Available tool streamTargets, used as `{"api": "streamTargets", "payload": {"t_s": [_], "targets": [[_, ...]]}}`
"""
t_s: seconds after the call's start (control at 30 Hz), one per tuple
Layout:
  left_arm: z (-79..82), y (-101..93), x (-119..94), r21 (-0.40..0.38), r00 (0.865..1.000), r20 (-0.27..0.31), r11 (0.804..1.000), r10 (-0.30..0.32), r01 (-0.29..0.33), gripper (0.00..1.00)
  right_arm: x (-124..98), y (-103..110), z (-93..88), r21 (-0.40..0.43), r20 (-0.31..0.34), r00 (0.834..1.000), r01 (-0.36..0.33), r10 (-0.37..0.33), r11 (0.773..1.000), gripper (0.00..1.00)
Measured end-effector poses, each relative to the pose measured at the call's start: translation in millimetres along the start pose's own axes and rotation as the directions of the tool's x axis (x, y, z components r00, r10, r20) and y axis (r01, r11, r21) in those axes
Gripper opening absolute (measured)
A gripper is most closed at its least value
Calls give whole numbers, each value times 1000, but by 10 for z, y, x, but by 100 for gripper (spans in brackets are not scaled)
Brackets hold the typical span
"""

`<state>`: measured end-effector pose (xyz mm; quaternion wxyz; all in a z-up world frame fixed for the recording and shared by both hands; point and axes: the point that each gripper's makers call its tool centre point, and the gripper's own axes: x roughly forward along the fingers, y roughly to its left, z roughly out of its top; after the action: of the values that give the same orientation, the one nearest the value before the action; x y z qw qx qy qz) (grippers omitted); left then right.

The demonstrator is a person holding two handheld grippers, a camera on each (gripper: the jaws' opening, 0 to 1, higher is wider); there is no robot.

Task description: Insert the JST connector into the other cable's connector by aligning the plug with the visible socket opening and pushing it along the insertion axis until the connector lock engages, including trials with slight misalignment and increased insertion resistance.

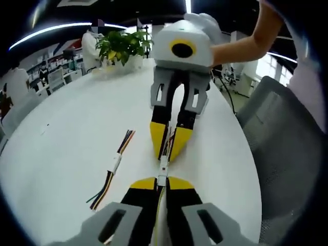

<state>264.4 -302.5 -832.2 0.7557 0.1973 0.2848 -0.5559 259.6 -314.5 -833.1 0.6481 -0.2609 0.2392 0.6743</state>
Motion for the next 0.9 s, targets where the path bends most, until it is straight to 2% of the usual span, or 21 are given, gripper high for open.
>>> {"api": "streamTargets", "payload": {"t_s": [0.9], "targets": [[37,2,0,15,1000,-20,1000,-13,13,0,16,-4,-37,-16,-32,999,-10,10,1000,3]]}}
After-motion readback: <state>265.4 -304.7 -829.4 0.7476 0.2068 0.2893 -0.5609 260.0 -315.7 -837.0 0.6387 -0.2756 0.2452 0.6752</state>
